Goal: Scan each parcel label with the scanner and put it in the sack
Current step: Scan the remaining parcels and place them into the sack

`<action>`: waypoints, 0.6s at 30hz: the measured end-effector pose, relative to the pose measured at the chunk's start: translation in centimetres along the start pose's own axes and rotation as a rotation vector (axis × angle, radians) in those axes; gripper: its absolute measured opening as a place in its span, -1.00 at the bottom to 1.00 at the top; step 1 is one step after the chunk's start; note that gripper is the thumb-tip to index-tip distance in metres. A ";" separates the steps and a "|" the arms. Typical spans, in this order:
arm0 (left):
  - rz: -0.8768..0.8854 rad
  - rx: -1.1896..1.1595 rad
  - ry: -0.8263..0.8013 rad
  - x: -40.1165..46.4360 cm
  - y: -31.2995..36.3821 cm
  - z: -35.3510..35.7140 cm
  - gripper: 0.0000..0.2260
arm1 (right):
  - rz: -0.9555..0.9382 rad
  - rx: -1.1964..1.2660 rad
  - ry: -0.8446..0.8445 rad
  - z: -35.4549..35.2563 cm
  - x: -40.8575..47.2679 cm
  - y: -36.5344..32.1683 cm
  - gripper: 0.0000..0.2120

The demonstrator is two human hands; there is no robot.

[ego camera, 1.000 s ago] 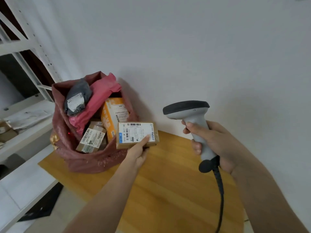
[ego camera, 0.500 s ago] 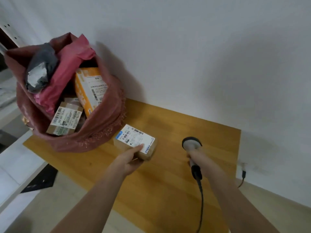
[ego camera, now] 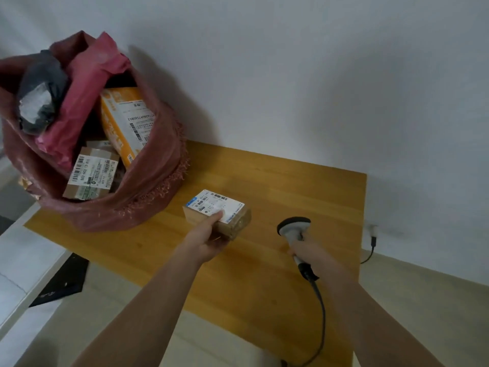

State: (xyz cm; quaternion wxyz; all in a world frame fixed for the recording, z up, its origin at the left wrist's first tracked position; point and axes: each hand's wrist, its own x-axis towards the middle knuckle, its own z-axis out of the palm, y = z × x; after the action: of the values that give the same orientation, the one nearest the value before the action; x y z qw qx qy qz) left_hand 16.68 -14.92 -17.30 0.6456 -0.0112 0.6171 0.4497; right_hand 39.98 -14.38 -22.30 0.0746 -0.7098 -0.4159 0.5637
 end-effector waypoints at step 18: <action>-0.073 0.207 -0.037 -1.8 -6.2 -3.6 -0.72 | -0.135 0.032 0.185 5.1 -5.2 12.9 -0.17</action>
State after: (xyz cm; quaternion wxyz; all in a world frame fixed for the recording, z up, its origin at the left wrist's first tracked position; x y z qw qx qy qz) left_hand 17.84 -21.62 -20.07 0.6706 0.0411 0.6474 0.3599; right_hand 41.99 -28.08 -27.68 0.1617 -0.7280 -0.4451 0.4957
